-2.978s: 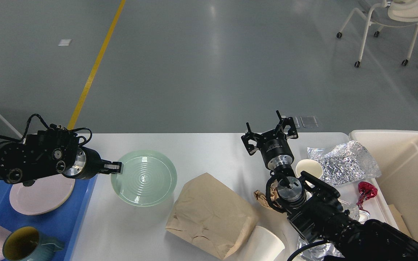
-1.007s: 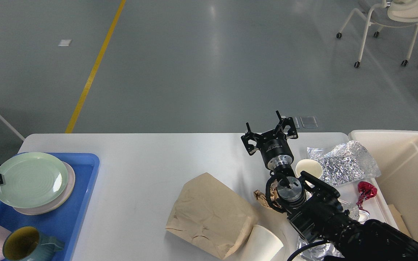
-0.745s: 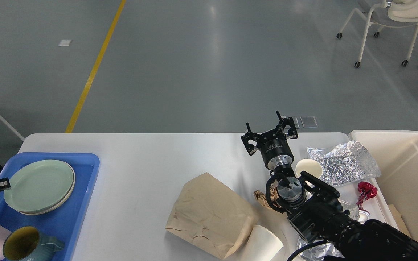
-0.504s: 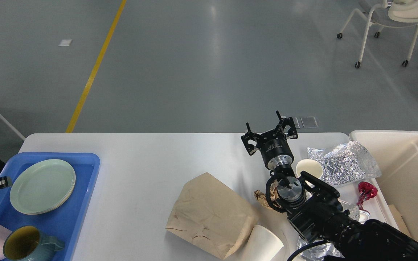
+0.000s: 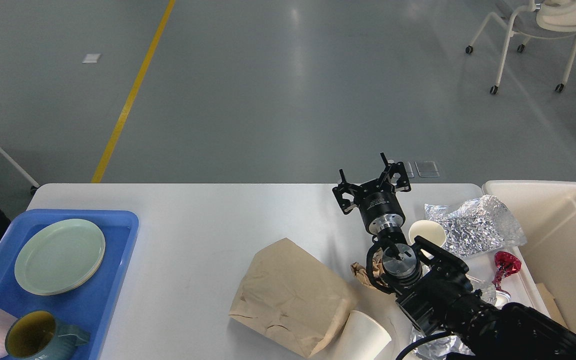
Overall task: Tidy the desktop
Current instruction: 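Release the plate and raise the left gripper above the tray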
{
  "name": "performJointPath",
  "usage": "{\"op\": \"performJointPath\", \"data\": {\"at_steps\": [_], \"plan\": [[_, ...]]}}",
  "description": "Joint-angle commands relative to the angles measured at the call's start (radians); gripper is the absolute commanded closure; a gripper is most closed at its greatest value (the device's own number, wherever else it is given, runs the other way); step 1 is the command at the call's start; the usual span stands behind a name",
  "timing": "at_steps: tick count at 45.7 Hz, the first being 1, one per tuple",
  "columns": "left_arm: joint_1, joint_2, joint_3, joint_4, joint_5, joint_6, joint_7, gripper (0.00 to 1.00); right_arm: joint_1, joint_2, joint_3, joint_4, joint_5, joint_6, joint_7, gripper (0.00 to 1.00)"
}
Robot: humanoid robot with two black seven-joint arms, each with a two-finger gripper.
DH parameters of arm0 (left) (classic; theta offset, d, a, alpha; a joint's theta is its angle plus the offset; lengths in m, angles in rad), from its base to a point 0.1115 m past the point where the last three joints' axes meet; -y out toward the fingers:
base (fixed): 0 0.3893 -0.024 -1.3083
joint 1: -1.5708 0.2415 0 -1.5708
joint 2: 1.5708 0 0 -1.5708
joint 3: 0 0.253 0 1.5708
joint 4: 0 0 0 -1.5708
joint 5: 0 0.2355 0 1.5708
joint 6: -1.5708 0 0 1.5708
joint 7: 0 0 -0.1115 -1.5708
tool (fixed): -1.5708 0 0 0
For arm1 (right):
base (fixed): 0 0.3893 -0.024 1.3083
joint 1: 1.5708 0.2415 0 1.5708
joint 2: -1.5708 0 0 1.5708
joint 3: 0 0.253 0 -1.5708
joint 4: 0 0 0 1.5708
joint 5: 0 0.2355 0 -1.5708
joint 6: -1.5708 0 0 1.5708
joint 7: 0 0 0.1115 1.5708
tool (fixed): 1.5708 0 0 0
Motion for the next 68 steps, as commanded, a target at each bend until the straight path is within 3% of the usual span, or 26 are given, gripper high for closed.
{"op": "performJointPath", "data": {"at_steps": [1,4,8,17,18,22,30,44,62,68], "plan": [[-0.039,-0.002,-0.085,0.0,-0.277,-0.196,0.005,0.06,0.0,0.0,0.0,0.0,0.0,0.0,0.0,0.0],[-0.027,-0.006,-0.183,-0.002,-0.377,-0.245,0.02,0.05,-0.001,0.0,0.0,0.0,0.0,0.0,0.0,0.0],[0.015,-0.04,-0.336,-0.005,-0.448,-0.265,0.077,0.04,0.0,0.0,0.0,0.0,0.0,0.0,0.0,0.0],[0.073,-0.189,-0.761,-0.005,-0.457,-0.264,0.281,0.04,0.0,0.0,0.0,0.0,0.0,0.0,0.0,0.0],[0.082,-0.204,-0.838,-0.008,-0.456,-0.27,0.337,0.04,0.0,0.0,0.0,0.0,0.0,0.0,0.0,0.0],[0.113,-0.239,-0.91,-0.009,-0.457,-0.27,0.413,0.04,0.0,0.0,0.0,0.0,0.0,0.0,0.0,0.0],[0.135,-0.301,-0.924,-0.019,-0.457,-0.322,0.419,0.03,0.0,0.0,0.0,0.0,0.0,0.0,0.0,0.0],[0.161,-0.408,-1.01,-0.015,-0.517,-0.26,0.416,0.03,0.0,0.0,0.0,0.0,0.0,0.0,0.0,0.0],[0.2,-0.468,-1.016,-0.017,-0.52,-0.224,0.413,0.02,0.0,0.0,0.0,0.0,0.0,0.0,0.0,0.0],[0.248,-0.502,-1.053,-0.017,-0.52,-0.224,0.378,0.02,0.0,0.0,0.0,0.0,0.0,0.0,0.0,0.0]]}}
